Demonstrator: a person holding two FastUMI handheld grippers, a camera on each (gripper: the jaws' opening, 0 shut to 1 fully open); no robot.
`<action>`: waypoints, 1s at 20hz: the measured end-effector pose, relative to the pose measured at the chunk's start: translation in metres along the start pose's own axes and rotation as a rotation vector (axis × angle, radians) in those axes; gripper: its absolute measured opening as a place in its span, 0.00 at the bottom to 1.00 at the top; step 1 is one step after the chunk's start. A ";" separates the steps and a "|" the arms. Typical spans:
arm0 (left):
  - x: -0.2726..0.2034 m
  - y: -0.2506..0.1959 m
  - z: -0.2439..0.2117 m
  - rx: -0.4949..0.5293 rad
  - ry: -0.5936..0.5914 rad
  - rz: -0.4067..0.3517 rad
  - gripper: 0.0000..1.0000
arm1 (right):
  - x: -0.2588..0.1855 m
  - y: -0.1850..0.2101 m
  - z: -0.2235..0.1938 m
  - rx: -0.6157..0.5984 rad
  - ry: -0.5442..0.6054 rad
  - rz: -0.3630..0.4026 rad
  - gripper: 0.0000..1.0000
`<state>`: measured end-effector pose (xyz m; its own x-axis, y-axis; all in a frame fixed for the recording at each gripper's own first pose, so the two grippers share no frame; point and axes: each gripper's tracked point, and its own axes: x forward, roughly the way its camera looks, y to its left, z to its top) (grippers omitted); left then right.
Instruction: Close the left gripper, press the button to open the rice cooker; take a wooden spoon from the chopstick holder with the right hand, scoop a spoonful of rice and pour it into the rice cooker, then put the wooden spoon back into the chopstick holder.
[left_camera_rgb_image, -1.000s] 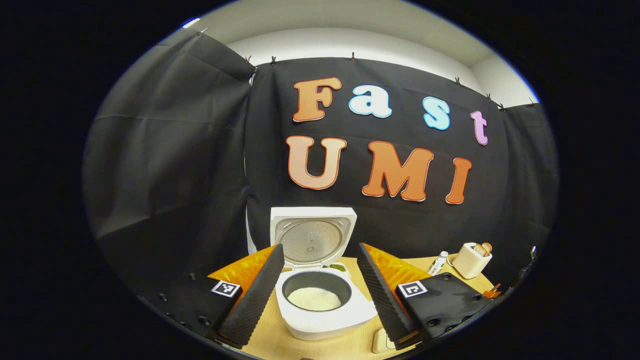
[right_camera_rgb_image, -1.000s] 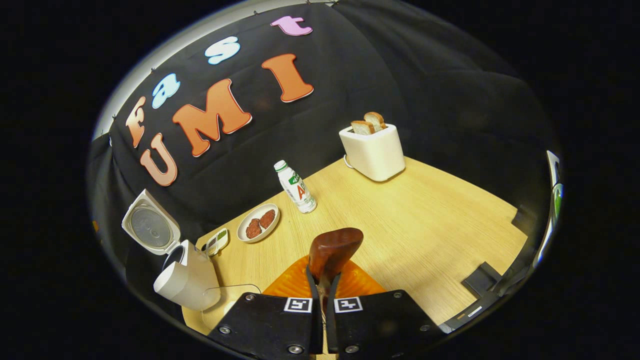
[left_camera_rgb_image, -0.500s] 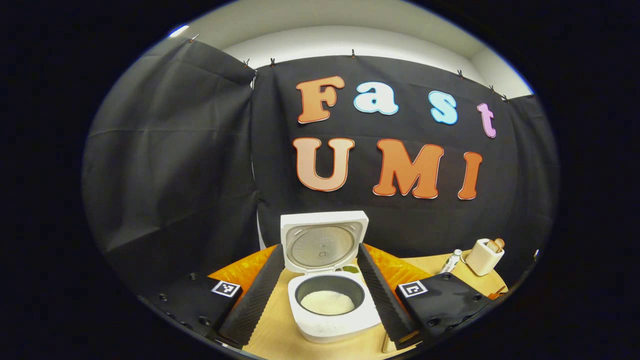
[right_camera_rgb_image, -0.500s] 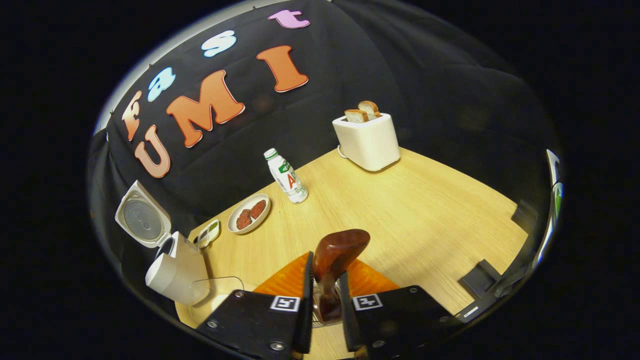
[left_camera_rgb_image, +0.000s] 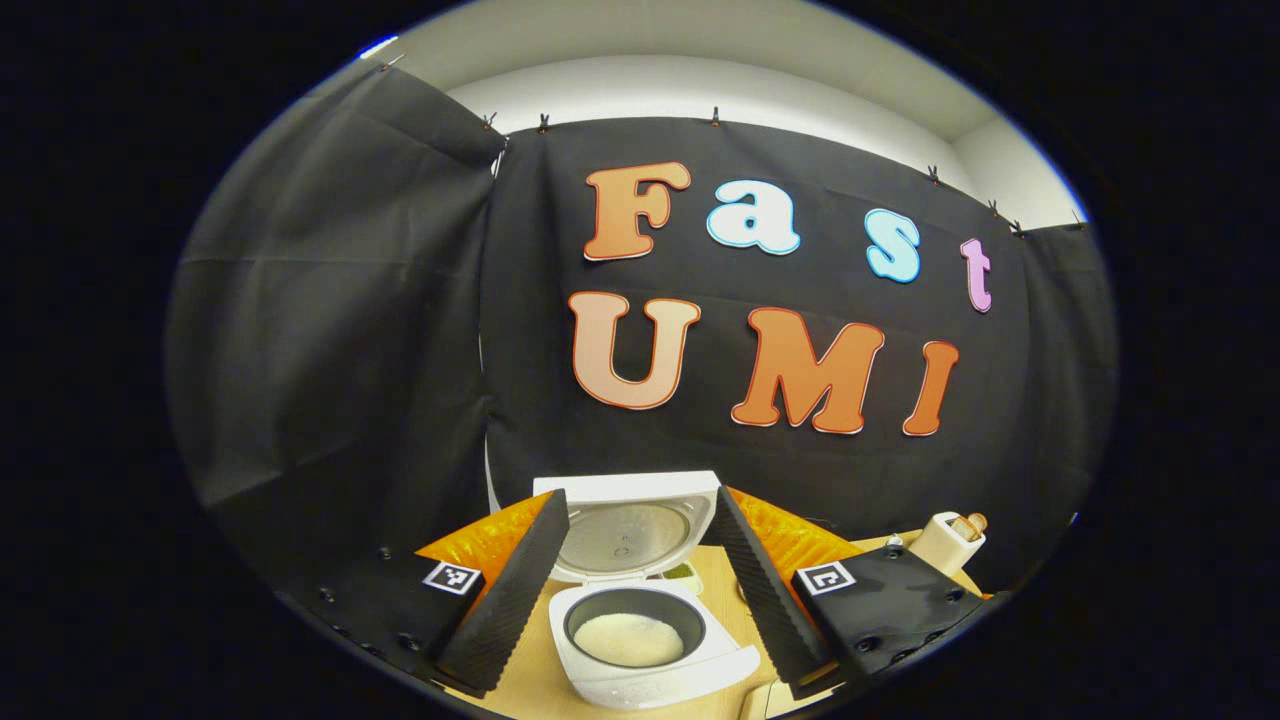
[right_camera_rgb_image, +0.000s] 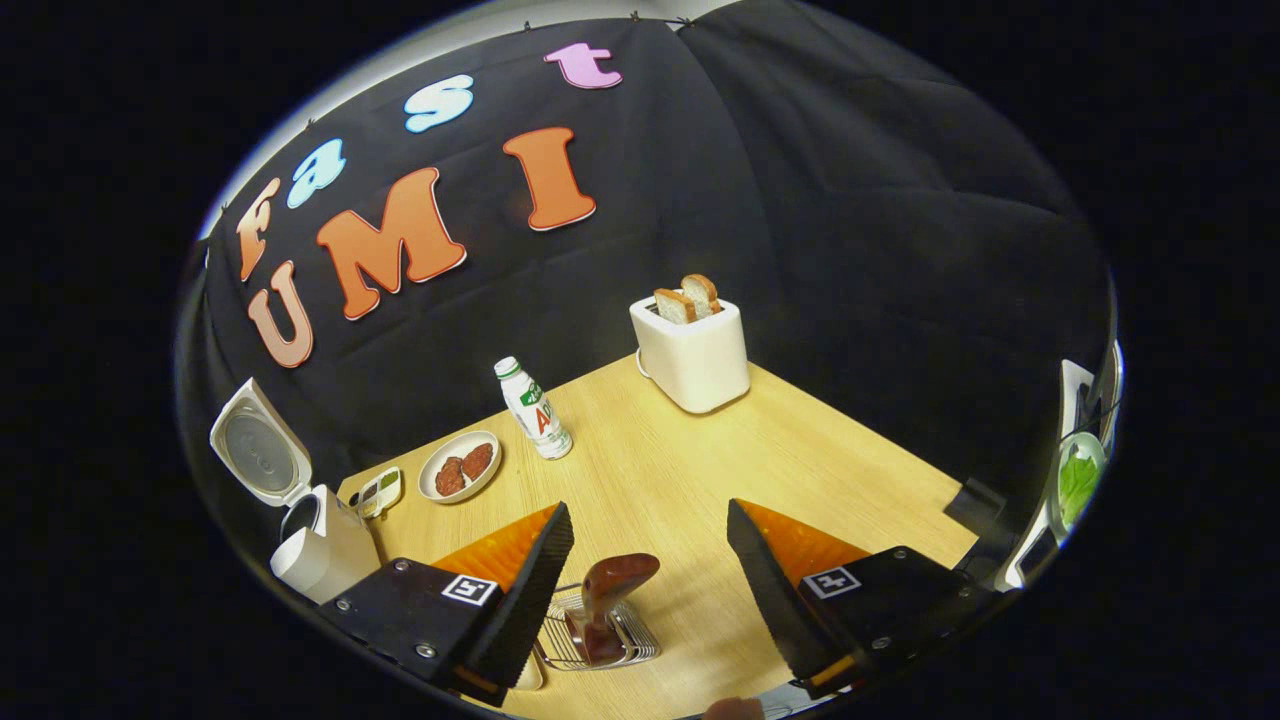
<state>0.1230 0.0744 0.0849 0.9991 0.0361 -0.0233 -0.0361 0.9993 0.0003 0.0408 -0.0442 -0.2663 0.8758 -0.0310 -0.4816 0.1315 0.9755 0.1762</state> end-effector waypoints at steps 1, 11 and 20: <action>0.012 0.004 0.006 -0.001 0.005 0.001 0.99 | -0.002 0.001 0.004 -0.007 -0.008 -0.001 0.95; 0.130 0.028 0.008 -0.067 0.168 -0.032 0.99 | -0.015 0.012 0.024 -0.035 -0.036 -0.022 0.95; 0.223 0.024 -0.061 -0.008 0.361 0.032 0.99 | -0.016 -0.005 0.033 0.016 -0.047 -0.072 0.95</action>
<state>0.3432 0.1064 0.0184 0.9247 0.0634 -0.3753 -0.0688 0.9976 -0.0009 0.0414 -0.0557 -0.2313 0.8847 -0.1116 -0.4525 0.2017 0.9669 0.1560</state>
